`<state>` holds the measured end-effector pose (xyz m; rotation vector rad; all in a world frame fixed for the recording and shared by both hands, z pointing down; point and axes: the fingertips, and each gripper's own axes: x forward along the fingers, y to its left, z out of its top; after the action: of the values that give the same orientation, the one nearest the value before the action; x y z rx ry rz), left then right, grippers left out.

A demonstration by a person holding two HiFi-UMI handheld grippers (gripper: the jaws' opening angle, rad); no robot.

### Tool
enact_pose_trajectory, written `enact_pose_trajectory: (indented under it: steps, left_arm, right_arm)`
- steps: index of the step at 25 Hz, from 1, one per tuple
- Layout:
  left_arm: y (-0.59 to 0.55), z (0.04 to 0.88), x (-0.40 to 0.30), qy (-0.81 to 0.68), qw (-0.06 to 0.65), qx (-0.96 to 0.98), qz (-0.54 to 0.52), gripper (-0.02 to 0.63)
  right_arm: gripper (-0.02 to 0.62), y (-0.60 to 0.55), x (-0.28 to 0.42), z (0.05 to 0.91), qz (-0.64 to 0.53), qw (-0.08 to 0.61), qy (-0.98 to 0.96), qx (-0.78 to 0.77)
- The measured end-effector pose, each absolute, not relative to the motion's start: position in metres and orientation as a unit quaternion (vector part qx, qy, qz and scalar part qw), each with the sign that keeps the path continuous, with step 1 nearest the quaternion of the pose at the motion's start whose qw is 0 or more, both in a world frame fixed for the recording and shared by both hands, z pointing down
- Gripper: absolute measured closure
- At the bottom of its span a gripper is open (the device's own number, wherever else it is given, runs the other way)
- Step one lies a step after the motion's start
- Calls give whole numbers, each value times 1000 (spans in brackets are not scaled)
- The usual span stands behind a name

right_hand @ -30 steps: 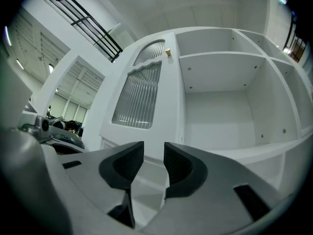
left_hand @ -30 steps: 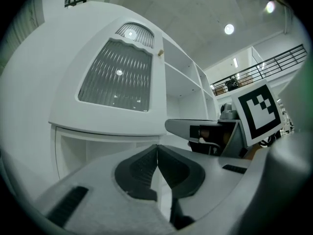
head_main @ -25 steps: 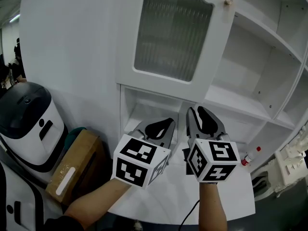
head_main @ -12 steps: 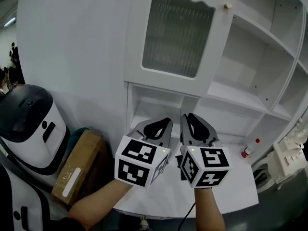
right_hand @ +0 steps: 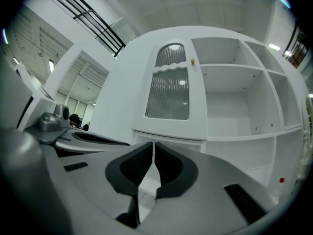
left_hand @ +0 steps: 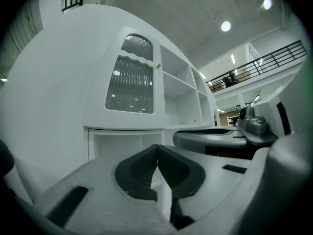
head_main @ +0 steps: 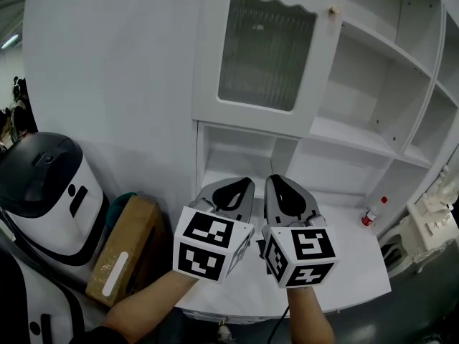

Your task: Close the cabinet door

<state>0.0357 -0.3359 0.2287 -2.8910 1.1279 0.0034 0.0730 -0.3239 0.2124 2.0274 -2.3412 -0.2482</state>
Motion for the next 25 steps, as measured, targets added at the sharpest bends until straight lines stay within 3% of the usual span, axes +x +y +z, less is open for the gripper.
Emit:
enact_pose_trajectory:
  steps: [25]
  left_arm:
    - [-313, 235, 21, 344, 17, -939, 0, 594]
  right_arm:
    - [571, -295, 49, 230, -75, 31, -747, 660]
